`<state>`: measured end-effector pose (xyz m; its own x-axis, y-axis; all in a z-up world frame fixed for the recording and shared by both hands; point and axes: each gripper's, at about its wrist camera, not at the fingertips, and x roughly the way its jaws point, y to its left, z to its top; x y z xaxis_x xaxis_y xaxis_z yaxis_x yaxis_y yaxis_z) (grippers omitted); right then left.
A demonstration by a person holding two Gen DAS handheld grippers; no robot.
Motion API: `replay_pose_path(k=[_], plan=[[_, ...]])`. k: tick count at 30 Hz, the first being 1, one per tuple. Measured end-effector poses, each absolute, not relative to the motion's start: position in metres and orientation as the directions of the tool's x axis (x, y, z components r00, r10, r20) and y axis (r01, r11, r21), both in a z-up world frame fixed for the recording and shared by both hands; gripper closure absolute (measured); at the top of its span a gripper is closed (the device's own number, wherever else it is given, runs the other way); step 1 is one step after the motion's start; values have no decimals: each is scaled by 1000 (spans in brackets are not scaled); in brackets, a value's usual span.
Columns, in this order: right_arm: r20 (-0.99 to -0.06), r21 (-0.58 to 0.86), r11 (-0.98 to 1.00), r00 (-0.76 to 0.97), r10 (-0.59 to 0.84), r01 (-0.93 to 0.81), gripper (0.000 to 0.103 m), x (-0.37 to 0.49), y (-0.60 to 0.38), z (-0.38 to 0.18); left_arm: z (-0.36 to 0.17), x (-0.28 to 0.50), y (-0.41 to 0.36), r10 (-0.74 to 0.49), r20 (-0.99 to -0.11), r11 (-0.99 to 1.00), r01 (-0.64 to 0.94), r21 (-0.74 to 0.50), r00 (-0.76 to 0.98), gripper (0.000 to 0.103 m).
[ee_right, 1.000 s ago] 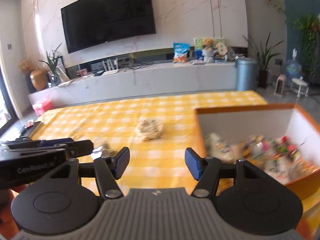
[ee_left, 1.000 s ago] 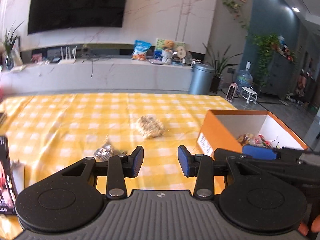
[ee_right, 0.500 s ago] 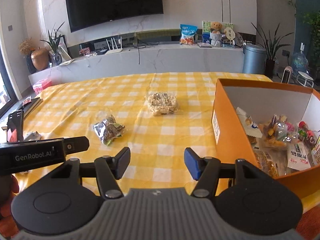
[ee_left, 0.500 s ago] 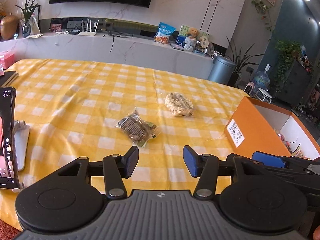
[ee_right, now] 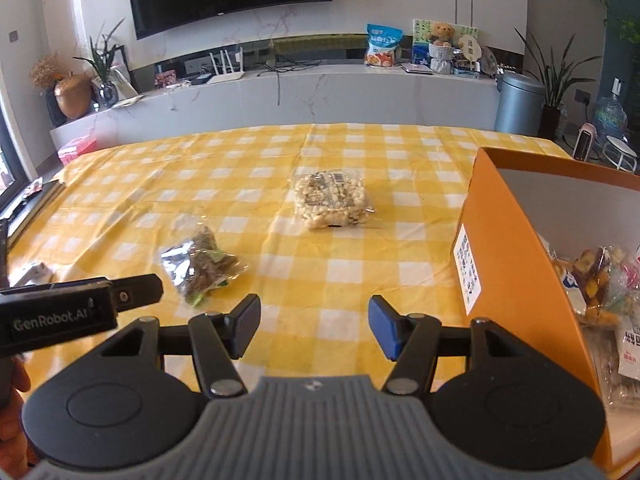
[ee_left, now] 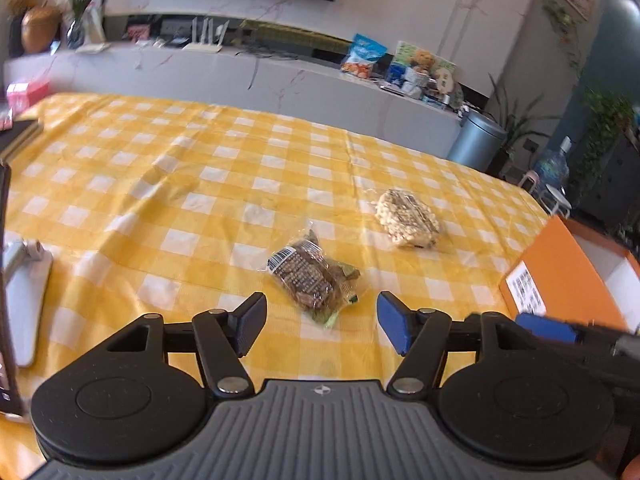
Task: Organize snacks
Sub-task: 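Move the left tool to the brown nut bag while the right tool approaches the white puffed-snack bag, then grasp the brown nut bag with the left gripper while the right gripper grasps the puffed-snack bag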
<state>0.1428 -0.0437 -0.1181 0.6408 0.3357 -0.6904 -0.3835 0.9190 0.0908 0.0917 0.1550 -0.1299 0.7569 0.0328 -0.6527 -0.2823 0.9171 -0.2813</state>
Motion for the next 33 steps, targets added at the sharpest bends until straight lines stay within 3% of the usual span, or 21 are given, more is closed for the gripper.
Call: replay_pose_path(k=[4, 18, 25, 29, 33], plan=[[-704, 74, 930, 641, 305, -360, 44, 158, -41, -126, -140, 114, 161, 56, -688, 840, -407, -360, 724, 22], [-729, 100, 936, 616, 299, -337, 44, 192, -35, -145, -162, 155, 162, 136, -736, 793, -518, -321, 663, 22], [-706, 29, 930, 651, 278, -366, 43, 205, -20, -149, -161, 174, 149, 183, -748, 856, -477, -198, 638, 45], [-694, 17, 936, 670, 264, -351, 33, 215, -17, -149, -161, 177, 153, 160, -734, 880, -432, -197, 660, 48], [-667, 8, 939, 698, 260, -343, 16, 224, -8, -148, -156, 181, 163, 163, -728, 889, -419, -184, 666, 50]])
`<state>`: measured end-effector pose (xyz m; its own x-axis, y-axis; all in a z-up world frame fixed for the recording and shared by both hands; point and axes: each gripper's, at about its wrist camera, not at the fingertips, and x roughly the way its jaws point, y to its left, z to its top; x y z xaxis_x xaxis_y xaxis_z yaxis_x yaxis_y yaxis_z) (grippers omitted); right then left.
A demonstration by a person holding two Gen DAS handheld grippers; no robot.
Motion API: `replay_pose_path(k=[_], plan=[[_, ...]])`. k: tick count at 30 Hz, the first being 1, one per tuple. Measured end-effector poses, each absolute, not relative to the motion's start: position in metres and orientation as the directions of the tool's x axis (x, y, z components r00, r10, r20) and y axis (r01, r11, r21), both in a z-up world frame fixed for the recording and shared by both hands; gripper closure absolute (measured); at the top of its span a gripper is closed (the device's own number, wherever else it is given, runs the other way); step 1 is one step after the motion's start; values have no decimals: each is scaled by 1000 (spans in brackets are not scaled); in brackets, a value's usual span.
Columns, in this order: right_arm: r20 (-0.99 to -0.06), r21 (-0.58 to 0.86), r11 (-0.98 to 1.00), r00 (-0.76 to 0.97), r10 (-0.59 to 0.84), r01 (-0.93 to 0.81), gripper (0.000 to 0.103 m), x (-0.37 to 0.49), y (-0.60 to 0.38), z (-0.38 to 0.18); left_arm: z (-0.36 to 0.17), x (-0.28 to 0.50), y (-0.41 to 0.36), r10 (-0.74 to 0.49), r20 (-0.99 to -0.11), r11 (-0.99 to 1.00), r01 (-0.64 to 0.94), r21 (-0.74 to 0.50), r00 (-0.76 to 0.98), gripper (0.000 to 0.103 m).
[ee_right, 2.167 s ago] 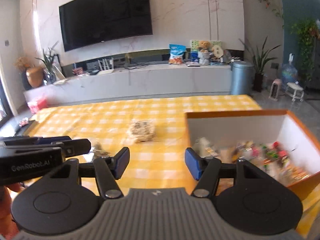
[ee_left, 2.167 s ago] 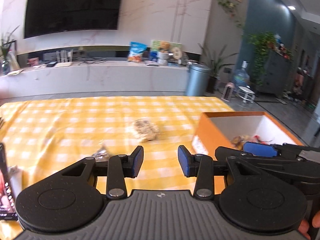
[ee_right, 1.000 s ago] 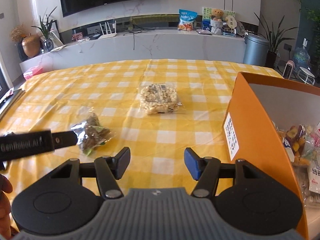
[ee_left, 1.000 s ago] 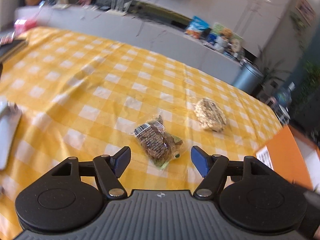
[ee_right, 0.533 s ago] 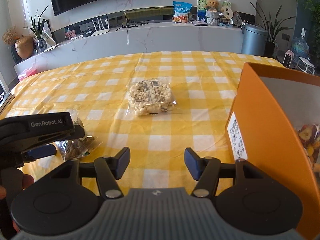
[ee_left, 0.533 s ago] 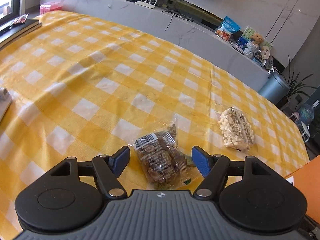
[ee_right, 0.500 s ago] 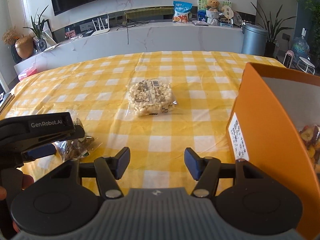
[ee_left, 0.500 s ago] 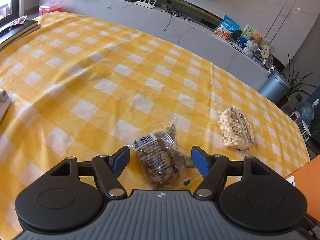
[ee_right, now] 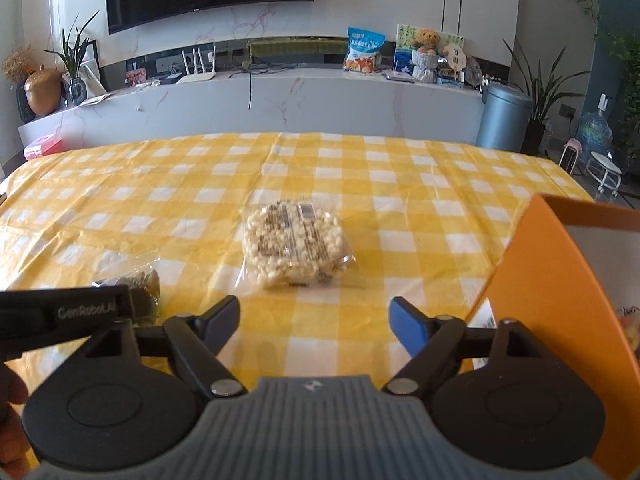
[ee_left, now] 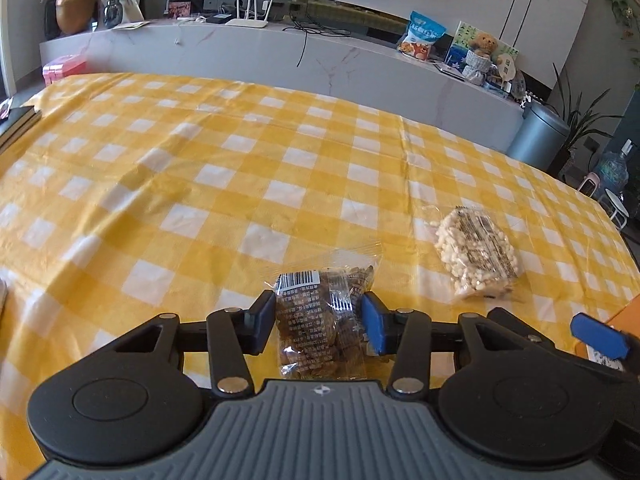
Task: Organize snacks
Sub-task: 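Grasp the brown nut bag with the left gripper while the right gripper grasps the puffed-snack bag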
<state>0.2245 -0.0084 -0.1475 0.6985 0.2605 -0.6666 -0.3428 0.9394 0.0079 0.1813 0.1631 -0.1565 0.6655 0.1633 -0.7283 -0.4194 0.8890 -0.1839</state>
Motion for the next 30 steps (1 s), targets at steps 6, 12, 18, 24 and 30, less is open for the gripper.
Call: replay_pose_path(k=[6, 12, 18, 24, 30], plan=[[-642, -22, 931, 719, 267, -365, 9, 251, 10, -146, -152, 188, 175, 149, -727, 899, -398, -183, 671, 51], [-654, 27, 934, 700, 286, -356, 6, 280, 17, -150, -156, 191, 175, 124, -731, 912, -367, -182, 671, 51], [-695, 27, 924, 658, 291, -380, 6, 293, 22, -167, -160, 191, 173, 68, -738, 934, -304, -190, 671, 50], [-717, 67, 926, 627, 303, -371, 13, 297, 22, -178, -163, 192, 175, 49, -745, 932, -299, -205, 665, 44], [-724, 74, 926, 619, 305, -369, 21, 285, 14, -176, -161, 191, 166, 48, -752, 942, -280, -184, 657, 49]])
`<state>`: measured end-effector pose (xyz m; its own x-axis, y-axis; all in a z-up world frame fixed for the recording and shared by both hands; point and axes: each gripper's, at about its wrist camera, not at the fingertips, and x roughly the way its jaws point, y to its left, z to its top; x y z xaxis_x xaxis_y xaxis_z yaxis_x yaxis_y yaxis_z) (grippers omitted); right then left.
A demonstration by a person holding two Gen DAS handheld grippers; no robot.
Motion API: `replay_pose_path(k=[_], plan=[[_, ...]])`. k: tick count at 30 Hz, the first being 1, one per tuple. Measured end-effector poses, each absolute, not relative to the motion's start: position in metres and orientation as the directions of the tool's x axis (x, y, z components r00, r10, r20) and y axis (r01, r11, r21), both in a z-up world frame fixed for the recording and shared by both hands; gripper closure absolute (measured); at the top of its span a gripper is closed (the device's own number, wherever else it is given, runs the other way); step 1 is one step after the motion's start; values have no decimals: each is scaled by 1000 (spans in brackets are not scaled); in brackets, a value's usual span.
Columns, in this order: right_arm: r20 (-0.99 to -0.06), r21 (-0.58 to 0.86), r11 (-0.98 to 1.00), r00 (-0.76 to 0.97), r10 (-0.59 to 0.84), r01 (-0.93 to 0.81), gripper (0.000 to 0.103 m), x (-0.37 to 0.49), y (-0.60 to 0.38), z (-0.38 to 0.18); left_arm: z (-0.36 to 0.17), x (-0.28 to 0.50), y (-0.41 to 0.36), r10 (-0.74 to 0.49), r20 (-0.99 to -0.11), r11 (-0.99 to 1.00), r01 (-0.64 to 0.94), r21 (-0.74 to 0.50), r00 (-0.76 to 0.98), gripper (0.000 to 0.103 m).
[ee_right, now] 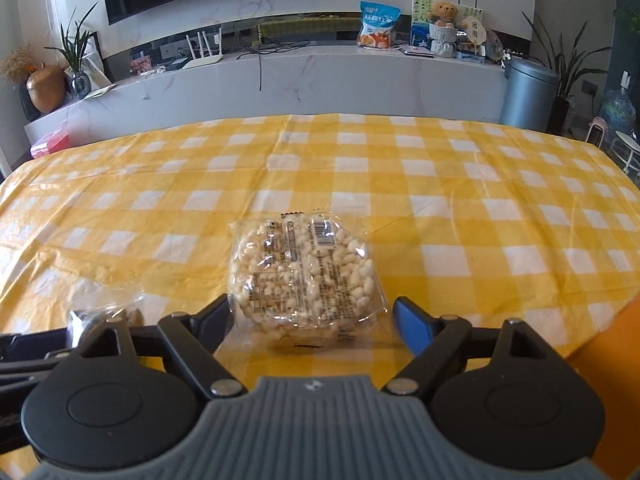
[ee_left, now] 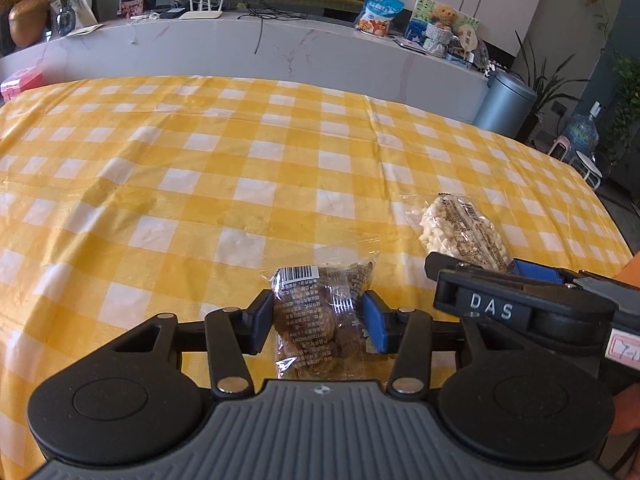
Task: Organize snacks
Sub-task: 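Grasp the brown nut bag with the left gripper while the right gripper grasps the puffed-snack bag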
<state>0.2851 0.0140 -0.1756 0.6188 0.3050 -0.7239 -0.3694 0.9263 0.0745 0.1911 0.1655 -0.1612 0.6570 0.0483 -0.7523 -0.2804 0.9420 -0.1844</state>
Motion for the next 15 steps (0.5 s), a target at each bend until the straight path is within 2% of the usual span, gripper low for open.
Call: replay_pose_path(k=[15], plan=[[-745, 29, 913, 600, 292, -407, 24, 188, -30, -154, -148, 120, 128, -22, -786, 977, -154, -148, 617, 52]])
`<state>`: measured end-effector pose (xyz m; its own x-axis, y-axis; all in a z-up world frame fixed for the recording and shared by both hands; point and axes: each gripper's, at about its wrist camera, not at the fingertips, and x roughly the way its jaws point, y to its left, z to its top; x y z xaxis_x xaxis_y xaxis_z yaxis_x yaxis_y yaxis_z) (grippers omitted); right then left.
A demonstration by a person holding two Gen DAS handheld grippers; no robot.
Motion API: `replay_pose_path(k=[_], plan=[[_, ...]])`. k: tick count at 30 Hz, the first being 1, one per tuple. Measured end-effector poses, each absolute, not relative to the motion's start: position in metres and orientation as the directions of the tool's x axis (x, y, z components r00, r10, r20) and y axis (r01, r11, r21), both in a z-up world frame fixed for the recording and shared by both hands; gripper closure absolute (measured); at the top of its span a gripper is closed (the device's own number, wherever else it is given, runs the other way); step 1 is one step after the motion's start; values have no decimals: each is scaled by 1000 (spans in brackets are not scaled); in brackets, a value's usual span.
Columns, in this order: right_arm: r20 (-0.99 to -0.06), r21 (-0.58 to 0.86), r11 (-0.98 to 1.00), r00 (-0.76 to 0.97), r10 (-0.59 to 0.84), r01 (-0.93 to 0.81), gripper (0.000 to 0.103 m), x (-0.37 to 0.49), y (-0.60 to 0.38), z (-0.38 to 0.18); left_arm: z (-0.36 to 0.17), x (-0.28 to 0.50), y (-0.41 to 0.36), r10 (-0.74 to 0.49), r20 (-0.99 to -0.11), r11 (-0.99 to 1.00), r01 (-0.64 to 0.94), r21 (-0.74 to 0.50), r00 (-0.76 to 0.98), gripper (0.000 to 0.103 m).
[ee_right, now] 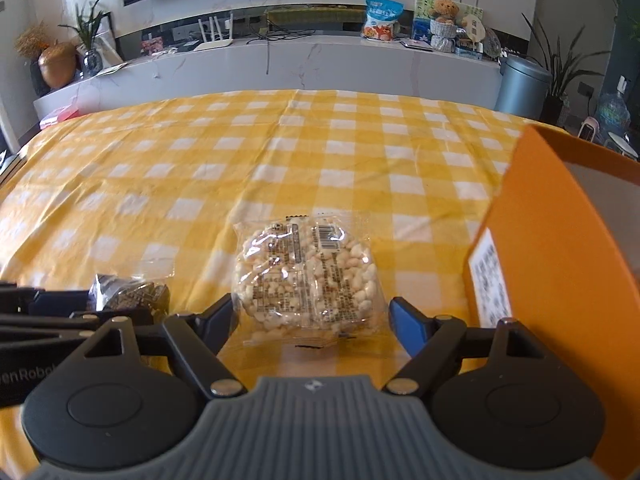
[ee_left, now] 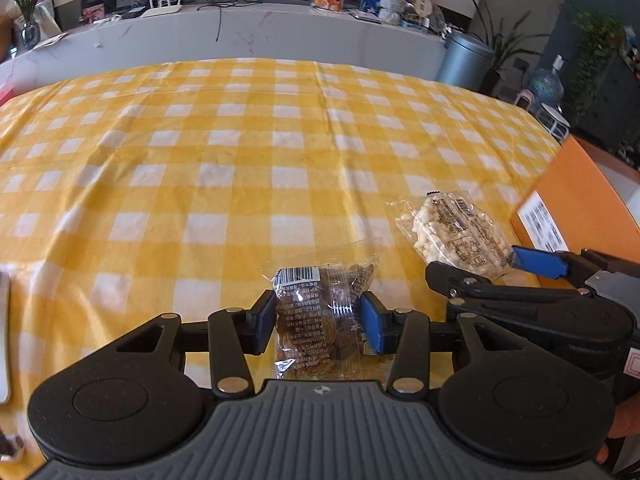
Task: Organize snacks
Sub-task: 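Grasp the brown nut bag with the left gripper while the right gripper grasps the puffed-snack bag, then lift and carry both held bags over the orange box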
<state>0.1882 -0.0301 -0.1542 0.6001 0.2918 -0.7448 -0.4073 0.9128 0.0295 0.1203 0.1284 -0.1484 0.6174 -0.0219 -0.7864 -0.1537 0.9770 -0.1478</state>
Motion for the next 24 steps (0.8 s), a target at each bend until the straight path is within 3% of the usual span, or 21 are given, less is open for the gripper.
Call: replay_pose_path(k=[15, 17, 19, 21, 24], plan=[[-777, -11, 851, 541, 323, -524, 23, 113, -66, -155, -155, 80, 105, -43, -798, 996, -32, -78, 601, 48], [-786, 33, 860, 518, 337, -510, 23, 117, -70, -158, -157, 81, 105, -41, -804, 995, -44, -84, 594, 46], [-789, 49, 860, 508, 345, -507, 22, 119, -73, -160, -159, 82, 104, -41, -809, 994, -56, -90, 586, 35], [-784, 38, 849, 512, 352, -526, 20, 116, -72, -161, -160, 81, 100, -39, -809, 997, -36, -74, 587, 30], [-779, 12, 828, 514, 360, -561, 18, 112, -70, -164, -162, 82, 92, -4, -811, 999, -37, -31, 585, 30]])
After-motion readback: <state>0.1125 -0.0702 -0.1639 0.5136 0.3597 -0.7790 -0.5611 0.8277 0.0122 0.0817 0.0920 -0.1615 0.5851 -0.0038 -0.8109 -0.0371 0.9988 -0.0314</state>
